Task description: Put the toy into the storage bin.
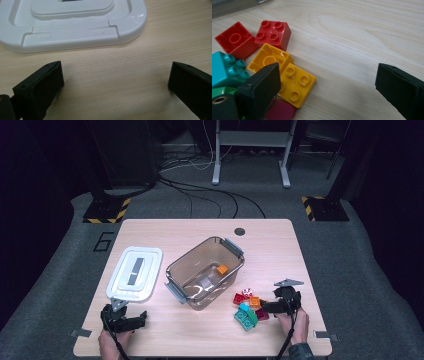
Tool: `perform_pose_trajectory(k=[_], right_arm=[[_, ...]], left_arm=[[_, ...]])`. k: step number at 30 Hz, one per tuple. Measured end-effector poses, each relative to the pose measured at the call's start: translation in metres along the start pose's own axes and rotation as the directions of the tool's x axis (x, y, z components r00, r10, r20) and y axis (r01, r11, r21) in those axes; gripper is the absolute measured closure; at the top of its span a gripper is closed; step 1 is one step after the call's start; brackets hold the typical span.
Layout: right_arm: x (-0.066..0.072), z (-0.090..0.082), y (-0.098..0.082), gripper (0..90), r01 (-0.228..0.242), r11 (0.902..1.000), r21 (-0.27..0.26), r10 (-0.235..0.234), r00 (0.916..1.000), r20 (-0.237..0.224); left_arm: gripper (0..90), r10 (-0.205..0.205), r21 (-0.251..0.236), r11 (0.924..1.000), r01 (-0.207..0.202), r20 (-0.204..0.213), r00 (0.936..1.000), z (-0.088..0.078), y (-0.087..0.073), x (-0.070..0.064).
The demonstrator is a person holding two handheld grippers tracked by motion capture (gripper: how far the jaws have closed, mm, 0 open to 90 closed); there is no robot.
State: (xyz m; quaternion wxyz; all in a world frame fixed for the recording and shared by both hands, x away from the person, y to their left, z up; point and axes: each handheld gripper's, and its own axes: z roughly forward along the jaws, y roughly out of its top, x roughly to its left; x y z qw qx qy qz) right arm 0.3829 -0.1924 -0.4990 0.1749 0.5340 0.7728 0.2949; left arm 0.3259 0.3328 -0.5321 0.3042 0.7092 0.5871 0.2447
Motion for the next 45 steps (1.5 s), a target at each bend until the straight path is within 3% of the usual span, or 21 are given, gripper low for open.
perform_pose_trajectory(k=[9,14,16,17,23,28,29,39,45], right_arm=[[-0.013,-0.002,0.002,8.1,-0.022,0.9997,0.006,0.022,0.9991,0.037],[-0.016,-0.005,0.003,8.1,-0.042,0.9989,-0.019,0.042,0.9989,0.019],[-0.013,-0.007,0.004,8.7,-0.063,0.9977,-0.026,0.063,0.9980,-0.002],[-0.008,-0.005,0.005,9.4,-0.052,0.9982,-0.031,0.052,0.9986,-0.013],[0.004,0.003,0.003,14.5,-0.056,0.9984,-0.007,0.056,0.9984,-0.004],[0.003,0.005,-0.002,26.9,-0.063,0.9980,0.008,0.063,0.9978,0.018],[0.002,0.004,-0.003,33.4,-0.072,0.9973,0.013,0.072,0.9972,0.021],[-0.004,0.001,-0.010,55.3,-0.075,0.9970,0.020,0.075,0.9964,0.040],[-0.004,0.000,-0.012,58.0,-0.070,0.9975,0.013,0.069,0.9967,0.042]], left_arm=[[0.0,0.000,0.001,1.0000,0.000,-0.001,1.0000,0.000,0.000,0.000],[0.0,0.000,0.000,1.0000,0.000,-0.001,1.0000,0.000,0.000,0.000],[0.0,0.000,0.000,1.0000,0.000,-0.001,1.0000,0.000,0.000,0.000],[0.0,-0.001,0.000,1.0000,0.001,0.001,1.0000,0.000,0.000,0.000],[0.0,0.000,0.001,1.0000,0.000,-0.001,1.0000,0.000,0.000,0.000],[0.0,0.000,0.001,1.0000,0.000,-0.001,1.0000,0.000,0.000,0.000],[0.0,-0.001,0.001,1.0000,0.001,0.000,1.0000,0.000,0.000,0.000],[0.0,0.000,0.000,1.0000,0.000,0.000,1.0000,0.000,0.000,0.000],[0.0,0.000,0.000,1.0000,0.000,0.001,1.0000,0.000,0.000,0.000]])
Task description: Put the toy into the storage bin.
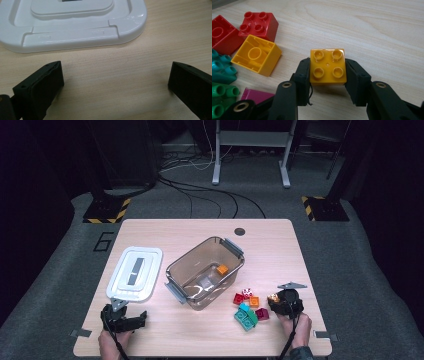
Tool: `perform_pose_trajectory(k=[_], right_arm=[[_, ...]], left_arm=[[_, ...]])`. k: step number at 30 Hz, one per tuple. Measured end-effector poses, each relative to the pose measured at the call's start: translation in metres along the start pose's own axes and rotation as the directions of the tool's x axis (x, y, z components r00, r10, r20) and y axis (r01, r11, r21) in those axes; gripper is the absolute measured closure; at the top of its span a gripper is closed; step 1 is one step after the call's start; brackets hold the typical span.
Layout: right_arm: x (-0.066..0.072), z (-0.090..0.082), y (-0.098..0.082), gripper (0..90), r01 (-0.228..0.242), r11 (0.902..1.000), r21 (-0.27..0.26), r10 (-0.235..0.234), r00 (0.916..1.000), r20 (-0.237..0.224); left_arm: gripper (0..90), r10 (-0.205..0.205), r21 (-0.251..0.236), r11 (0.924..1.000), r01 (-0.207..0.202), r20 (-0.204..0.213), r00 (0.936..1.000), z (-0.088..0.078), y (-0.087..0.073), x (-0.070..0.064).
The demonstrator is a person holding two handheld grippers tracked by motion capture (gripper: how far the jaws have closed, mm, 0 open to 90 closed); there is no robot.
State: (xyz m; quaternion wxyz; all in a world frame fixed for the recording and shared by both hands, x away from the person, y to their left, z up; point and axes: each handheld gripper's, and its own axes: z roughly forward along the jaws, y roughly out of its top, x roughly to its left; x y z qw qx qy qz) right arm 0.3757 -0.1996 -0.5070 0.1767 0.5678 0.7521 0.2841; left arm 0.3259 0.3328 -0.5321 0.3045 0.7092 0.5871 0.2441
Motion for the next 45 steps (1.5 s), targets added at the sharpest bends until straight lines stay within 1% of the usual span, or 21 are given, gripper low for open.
perform_pose_trajectory(k=[4,7,11,12,13,14,16,18,19,20,21,23,24,26,29,30,36,37,39,40,45], right_arm=[[-0.001,0.000,-0.001,58.4,0.013,0.9998,-0.017,-0.013,0.9999,0.000],[-0.001,-0.001,-0.002,58.5,0.006,0.9997,-0.024,-0.006,1.0000,0.005],[-0.001,-0.005,0.000,58.5,0.006,0.9989,-0.047,-0.006,1.0000,0.004],[-0.001,-0.006,0.001,58.5,0.016,0.9983,-0.056,-0.016,0.9999,0.002],[0.000,-0.008,0.003,58.6,0.007,0.9986,-0.052,-0.007,1.0000,0.001],[0.001,-0.008,0.004,58.6,0.008,0.9982,-0.059,-0.008,1.0000,0.002],[0.001,-0.011,0.006,58.5,0.026,0.9968,-0.075,-0.027,0.9996,-0.005],[0.002,-0.014,0.009,58.6,0.022,0.9962,-0.085,-0.024,0.9996,-0.016],[0.003,-0.015,0.011,58.6,0.025,0.9951,-0.096,-0.027,0.9995,-0.018],[0.003,-0.017,0.013,58.6,0.029,0.9950,-0.095,-0.031,0.9993,-0.022],[0.004,-0.019,0.016,58.5,0.033,0.9938,-0.106,-0.036,0.9988,-0.034],[0.005,-0.020,0.017,58.5,0.031,0.9936,-0.109,-0.035,0.9988,-0.035],[0.007,-0.022,0.020,58.6,0.036,0.9927,-0.115,-0.041,0.9983,-0.042],[0.009,-0.024,0.023,58.6,0.050,0.9917,-0.118,-0.055,0.9976,-0.043],[0.011,-0.028,0.028,58.6,0.052,0.9899,-0.132,-0.060,0.9969,-0.051],[0.012,-0.029,0.029,58.6,0.061,0.9892,-0.134,-0.069,0.9962,-0.053],[0.016,-0.035,0.038,58.6,0.075,0.9855,-0.152,-0.085,0.9946,-0.060],[0.016,-0.036,0.039,58.6,0.086,0.9841,-0.156,-0.096,0.9936,-0.060],[0.018,-0.038,0.042,58.6,0.089,0.9831,-0.159,-0.100,0.9934,-0.057],[0.019,-0.042,0.046,58.6,0.100,0.9806,-0.169,-0.112,0.9920,-0.060],[0.021,-0.047,0.052,58.6,0.111,0.9769,-0.183,-0.124,0.9903,-0.062]], left_arm=[[0.0,0.001,0.000,1.0000,-0.001,-0.001,1.0000,0.000,0.000,0.000],[0.0,-0.001,0.000,1.0000,0.001,0.000,1.0000,0.000,0.000,0.000],[0.0,0.000,0.000,1.0000,0.000,-0.002,1.0000,0.000,0.000,0.000],[0.0,0.001,0.001,1.0000,-0.001,-0.001,1.0000,0.000,0.000,0.000],[0.0,0.000,0.000,1.0000,0.000,-0.001,1.0000,0.000,0.000,0.000],[0.0,0.000,0.001,1.0000,0.000,-0.002,1.0000,0.000,0.000,0.000],[0.0,-0.001,-0.001,1.0000,0.001,0.000,1.0000,0.000,0.000,0.000],[0.0,0.000,0.000,1.0000,0.000,-0.002,1.0000,0.000,0.000,0.000],[0.0,-0.001,0.000,1.0000,0.001,-0.001,1.0000,0.000,0.000,0.000],[0.0,-0.001,-0.001,1.0000,0.001,-0.001,1.0000,0.000,0.000,0.000],[0.0,0.000,0.000,1.0000,0.000,-0.002,1.0000,0.000,0.000,0.000],[0.0,0.001,0.000,1.0000,-0.001,-0.002,1.0000,0.000,0.000,0.000],[0.0,0.000,0.000,1.0000,0.000,-0.001,1.0000,0.000,0.000,0.000],[0.0,0.000,-0.001,1.0000,0.000,0.000,1.0000,0.000,0.000,0.000],[0.0,0.000,0.000,1.0000,0.000,-0.002,1.0000,0.000,0.000,0.000],[0.0,0.000,0.000,1.0000,0.000,0.000,1.0000,0.000,0.000,0.000],[0.0,0.000,0.000,1.0000,0.000,0.000,1.0000,0.000,0.000,0.000],[0.0,0.001,0.000,1.0000,-0.001,-0.002,1.0000,0.000,0.000,0.000],[0.0,0.000,-0.001,1.0000,0.000,0.000,1.0000,0.000,0.000,0.000],[0.0,-0.001,-0.001,1.0000,0.001,0.000,1.0000,0.000,0.000,0.000],[0.0,-0.001,-0.001,1.0000,0.001,0.000,1.0000,0.000,0.000,0.000]])
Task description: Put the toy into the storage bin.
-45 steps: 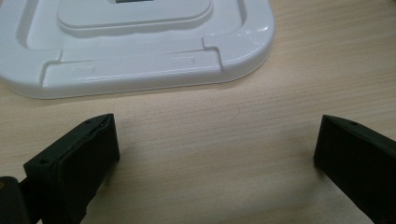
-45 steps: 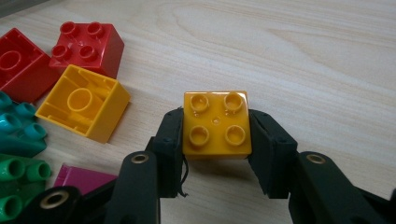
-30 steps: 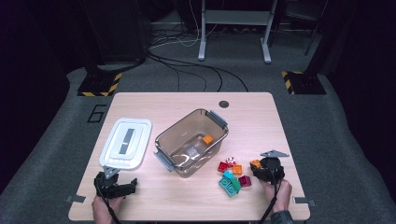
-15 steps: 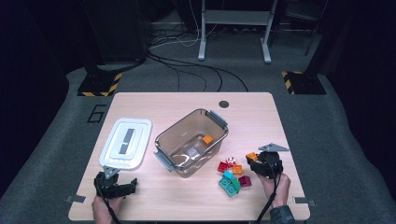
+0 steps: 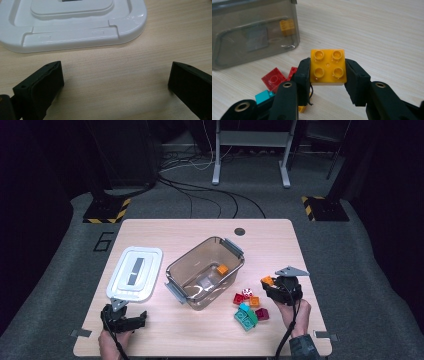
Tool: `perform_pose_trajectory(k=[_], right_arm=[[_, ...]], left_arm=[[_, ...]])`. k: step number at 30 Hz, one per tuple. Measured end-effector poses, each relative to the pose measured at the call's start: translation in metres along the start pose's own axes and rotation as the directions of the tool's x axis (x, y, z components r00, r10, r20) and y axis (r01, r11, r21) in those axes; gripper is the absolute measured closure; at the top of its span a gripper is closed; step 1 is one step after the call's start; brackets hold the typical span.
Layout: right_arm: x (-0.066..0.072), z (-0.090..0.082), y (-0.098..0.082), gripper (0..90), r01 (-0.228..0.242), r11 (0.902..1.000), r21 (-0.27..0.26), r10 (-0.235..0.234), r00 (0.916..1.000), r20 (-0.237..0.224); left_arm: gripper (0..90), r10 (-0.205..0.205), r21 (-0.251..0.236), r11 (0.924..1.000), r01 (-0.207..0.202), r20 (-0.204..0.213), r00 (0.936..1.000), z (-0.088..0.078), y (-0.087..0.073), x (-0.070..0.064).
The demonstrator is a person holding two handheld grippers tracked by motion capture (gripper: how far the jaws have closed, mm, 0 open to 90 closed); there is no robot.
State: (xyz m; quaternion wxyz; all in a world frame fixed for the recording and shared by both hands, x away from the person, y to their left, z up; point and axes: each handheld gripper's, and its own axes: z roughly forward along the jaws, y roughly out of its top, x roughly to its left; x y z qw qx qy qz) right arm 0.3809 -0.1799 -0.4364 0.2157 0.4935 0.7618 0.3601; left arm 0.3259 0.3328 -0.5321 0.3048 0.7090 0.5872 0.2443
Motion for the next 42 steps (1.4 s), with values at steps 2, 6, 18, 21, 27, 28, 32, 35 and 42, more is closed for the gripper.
perform_pose_trajectory(k=[2,6,18,21,27,28,32,35,42], right_arm=[[0.001,-0.002,0.004,58.6,0.010,0.9999,-0.008,-0.010,0.9999,-0.003],[0.004,-0.007,0.011,58.6,0.016,0.9995,-0.026,-0.016,0.9998,-0.010],[0.011,-0.019,0.034,58.7,0.044,0.9959,-0.079,-0.047,0.9985,-0.028],[0.013,-0.021,0.038,58.6,0.051,0.9948,-0.088,-0.054,0.9981,-0.029],[0.016,-0.023,0.048,58.7,0.064,0.9926,-0.103,-0.068,0.9971,-0.035],[0.016,-0.023,0.048,58.7,0.064,0.9926,-0.103,-0.068,0.9971,-0.035],[0.018,-0.024,0.053,58.6,0.073,0.9913,-0.109,-0.077,0.9964,-0.036],[0.019,-0.024,0.057,58.7,0.081,0.9907,-0.109,-0.086,0.9956,-0.039],[0.025,-0.024,0.068,58.7,0.103,0.9875,-0.119,-0.109,0.9931,-0.042]], left_arm=[[0.0,0.000,0.000,1.0000,0.000,0.000,1.0000,0.000,0.000,0.000],[0.0,0.001,0.000,1.0000,-0.001,-0.001,1.0000,0.000,0.000,0.000],[0.0,0.000,0.000,1.0000,0.000,0.000,1.0000,0.000,0.000,0.000],[0.0,0.000,0.000,1.0000,0.000,-0.001,1.0000,0.000,0.000,0.000],[0.0,0.002,0.000,1.0000,-0.002,-0.001,1.0000,0.000,0.000,0.000],[0.0,0.002,0.000,1.0000,-0.002,-0.001,1.0000,0.000,0.000,0.000],[0.0,0.000,0.000,1.0000,0.000,0.000,1.0000,0.000,0.000,0.000],[0.0,0.001,0.000,1.0000,-0.001,-0.002,1.0000,0.000,0.000,0.000],[0.0,0.001,0.000,1.0000,-0.001,-0.001,1.0000,0.000,0.000,0.000]])
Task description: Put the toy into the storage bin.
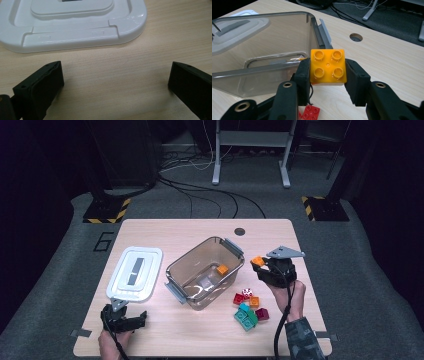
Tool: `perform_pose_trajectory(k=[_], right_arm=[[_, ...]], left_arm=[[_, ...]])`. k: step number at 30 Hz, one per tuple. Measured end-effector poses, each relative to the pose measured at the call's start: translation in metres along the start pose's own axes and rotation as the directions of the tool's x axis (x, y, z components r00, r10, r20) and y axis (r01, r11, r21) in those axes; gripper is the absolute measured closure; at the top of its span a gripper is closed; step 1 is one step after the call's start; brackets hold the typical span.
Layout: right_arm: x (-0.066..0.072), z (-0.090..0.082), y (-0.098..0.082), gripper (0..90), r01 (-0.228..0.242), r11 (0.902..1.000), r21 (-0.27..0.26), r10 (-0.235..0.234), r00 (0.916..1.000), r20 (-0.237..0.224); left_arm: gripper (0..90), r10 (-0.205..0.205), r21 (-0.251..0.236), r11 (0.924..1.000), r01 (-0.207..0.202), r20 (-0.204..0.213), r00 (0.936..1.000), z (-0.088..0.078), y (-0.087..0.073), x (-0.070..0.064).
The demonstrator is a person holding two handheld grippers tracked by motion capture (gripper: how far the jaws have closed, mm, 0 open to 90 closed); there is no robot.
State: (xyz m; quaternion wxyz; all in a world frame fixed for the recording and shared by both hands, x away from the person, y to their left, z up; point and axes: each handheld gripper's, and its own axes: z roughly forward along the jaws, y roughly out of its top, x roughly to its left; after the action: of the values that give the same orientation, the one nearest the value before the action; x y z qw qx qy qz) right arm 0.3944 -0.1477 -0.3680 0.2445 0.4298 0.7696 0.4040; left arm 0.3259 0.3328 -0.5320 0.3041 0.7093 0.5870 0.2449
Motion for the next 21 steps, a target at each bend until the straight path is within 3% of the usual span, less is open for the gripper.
perform_pose_trajectory(k=[21], right_arm=[[0.010,0.018,0.027,58.6,0.044,0.9989,-0.017,-0.045,0.9983,-0.037]], left_arm=[[0.0,0.000,0.000,1.0000,0.000,0.000,1.0000,0.000,0.000,0.000]])
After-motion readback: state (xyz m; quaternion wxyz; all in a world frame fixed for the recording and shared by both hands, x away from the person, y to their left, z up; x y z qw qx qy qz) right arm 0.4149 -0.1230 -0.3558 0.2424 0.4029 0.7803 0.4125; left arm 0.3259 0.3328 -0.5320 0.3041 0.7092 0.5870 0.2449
